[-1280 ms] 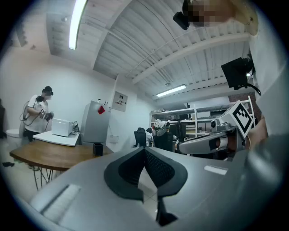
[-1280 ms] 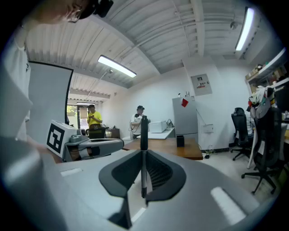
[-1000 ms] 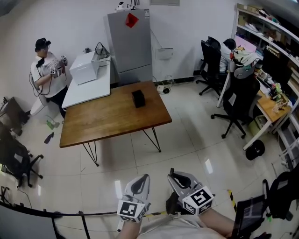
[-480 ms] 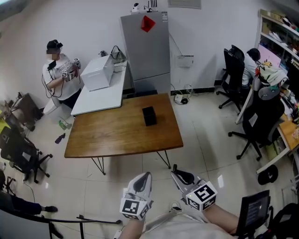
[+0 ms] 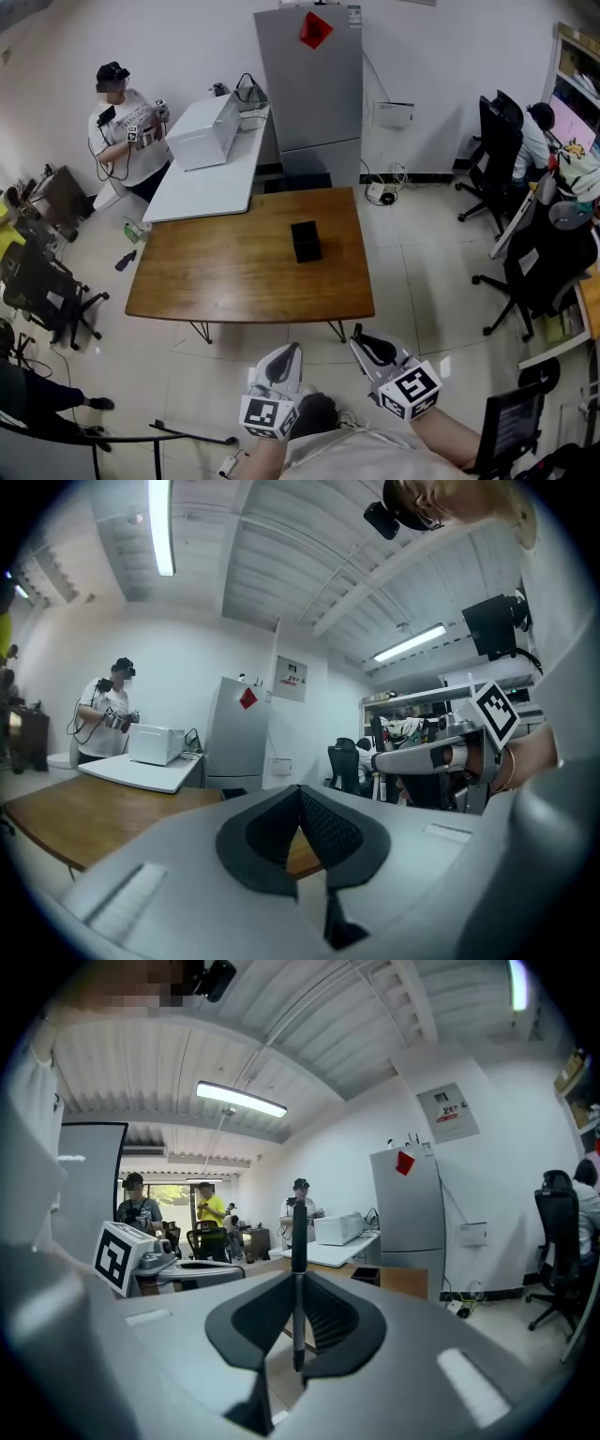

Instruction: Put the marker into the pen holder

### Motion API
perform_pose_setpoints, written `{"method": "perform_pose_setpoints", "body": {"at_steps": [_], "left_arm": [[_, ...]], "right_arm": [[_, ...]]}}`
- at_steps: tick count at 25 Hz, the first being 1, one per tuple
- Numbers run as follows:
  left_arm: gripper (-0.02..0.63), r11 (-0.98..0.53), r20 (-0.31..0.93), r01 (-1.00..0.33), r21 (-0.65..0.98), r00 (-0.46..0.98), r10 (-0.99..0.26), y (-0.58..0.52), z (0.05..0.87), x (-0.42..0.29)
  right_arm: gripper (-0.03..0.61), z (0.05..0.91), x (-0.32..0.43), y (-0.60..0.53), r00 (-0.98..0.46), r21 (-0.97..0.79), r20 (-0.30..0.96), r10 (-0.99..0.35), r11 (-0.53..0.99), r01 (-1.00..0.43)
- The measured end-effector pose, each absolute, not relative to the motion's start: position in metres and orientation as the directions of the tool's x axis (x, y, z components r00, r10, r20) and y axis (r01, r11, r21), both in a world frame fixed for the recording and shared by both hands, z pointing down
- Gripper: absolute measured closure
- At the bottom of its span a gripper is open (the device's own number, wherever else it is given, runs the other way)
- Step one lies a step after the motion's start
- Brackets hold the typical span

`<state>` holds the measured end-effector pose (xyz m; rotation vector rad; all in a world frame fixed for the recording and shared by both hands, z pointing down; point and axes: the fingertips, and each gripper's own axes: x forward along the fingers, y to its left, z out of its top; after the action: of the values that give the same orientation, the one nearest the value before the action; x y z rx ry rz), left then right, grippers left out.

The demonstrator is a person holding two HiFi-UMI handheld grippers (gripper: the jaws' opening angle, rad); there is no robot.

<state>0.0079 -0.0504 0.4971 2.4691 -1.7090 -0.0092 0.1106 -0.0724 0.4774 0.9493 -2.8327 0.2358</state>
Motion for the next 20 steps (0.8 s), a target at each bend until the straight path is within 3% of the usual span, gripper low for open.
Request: {"method": "perform_pose_setpoints", "body": {"at_steps": [20], "left_arm": [[0.601, -0.531, 0.06, -0.843, 0.083, 0.536, -0.842, -0.299, 0.491, -0.088]], "right_arm": [[0.541, 0.483, 0.002, -0.305, -0.689, -0.094, 0.192, -0.699, 0.686, -0.722]]}}
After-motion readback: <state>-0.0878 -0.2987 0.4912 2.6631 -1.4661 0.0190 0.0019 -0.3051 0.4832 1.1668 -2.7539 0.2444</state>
